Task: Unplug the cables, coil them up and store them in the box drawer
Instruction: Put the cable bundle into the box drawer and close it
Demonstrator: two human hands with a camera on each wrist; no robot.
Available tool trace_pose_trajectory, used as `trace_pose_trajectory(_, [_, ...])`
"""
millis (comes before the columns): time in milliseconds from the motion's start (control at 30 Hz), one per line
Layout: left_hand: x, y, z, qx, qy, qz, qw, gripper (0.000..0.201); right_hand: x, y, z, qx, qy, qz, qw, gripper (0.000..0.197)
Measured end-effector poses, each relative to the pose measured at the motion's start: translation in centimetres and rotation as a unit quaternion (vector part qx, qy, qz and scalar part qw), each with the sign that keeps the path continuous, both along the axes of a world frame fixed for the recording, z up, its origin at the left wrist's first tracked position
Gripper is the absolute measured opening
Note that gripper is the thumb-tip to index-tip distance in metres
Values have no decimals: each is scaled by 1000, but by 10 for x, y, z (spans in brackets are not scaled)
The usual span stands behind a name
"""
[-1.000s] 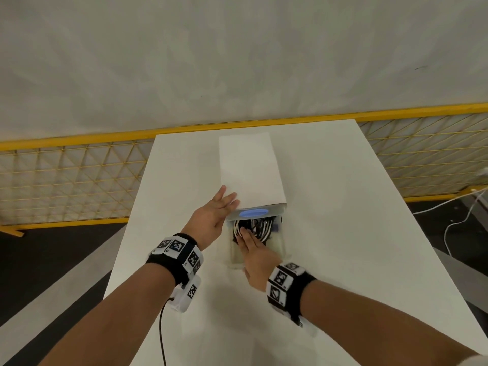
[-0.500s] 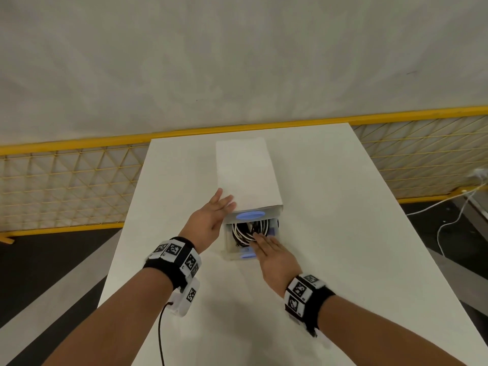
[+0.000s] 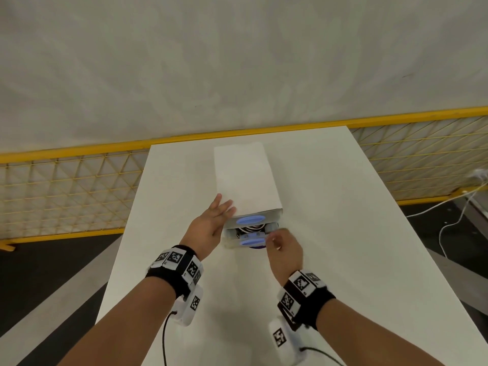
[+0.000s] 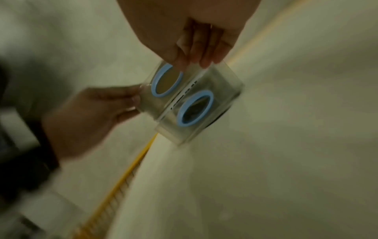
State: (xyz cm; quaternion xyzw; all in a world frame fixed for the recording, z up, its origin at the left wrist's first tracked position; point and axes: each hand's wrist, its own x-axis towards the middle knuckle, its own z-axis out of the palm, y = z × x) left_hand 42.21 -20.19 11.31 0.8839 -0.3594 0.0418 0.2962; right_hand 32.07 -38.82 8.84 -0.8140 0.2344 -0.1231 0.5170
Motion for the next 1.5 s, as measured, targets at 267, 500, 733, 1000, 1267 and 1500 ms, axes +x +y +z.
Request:
trace_pose_trajectory(267, [3,3,-3,7,-1,-9,1000,54,12,28,-2,641,67,-120,755,19])
trace_pose_trajectory(500, [5,5,-4,0,-3,-20,1000,51,26,31,0,668,56,-155,726,21])
trace_pose_trajectory(733, [7,7,-1,1,-5,-18,1000,51,38,35,6,694,59,-142,704,32])
trace_pose_trajectory(1000, [9,9,2,15,2,-28,1000,45,41,37,10,686,35,-140,713,40])
trace_pose_trajectory(1267, [8,8,3,44,1,-26,999,44,40,38,7,687,32,-144,711,36])
trace_pose_trajectory(1500, [3,8,5,71,-21,-18,997,59,37,31,10,656,70,-99,745,30])
